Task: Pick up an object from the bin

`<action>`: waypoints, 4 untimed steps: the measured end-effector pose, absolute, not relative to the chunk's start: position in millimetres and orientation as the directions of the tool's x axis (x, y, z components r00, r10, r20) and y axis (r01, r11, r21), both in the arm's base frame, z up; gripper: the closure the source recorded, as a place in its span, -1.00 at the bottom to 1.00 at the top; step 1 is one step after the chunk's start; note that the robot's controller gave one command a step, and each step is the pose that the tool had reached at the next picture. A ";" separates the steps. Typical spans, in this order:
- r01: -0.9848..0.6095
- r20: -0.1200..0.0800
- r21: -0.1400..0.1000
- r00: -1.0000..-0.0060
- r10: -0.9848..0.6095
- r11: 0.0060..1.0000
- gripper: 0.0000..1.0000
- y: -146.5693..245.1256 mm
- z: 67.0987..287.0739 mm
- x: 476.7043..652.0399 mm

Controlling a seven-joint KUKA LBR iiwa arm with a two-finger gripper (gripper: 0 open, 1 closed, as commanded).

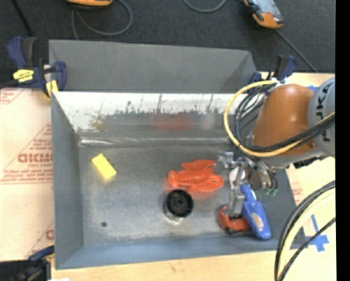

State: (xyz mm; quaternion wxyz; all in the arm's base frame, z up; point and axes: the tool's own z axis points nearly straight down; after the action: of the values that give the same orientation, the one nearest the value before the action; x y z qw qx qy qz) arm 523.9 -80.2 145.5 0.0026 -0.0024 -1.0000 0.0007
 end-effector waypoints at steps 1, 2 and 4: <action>0.003 -0.003 -0.003 -1.000 0.003 1.000 -1.00 -80.1 149.9 525.7; -0.021 -0.008 -0.004 -1.000 -0.021 1.000 -1.00 -65.6 110.3 553.0; -0.164 -0.003 -0.003 -0.986 -0.164 0.986 -1.00 -51.5 68.9 556.6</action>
Offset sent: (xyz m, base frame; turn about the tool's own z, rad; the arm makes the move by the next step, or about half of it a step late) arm 0.0356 0.0229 -0.0523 -0.0343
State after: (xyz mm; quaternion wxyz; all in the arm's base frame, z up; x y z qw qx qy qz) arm 556.6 -51.5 68.9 -0.0015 0.0822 -0.9966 0.0016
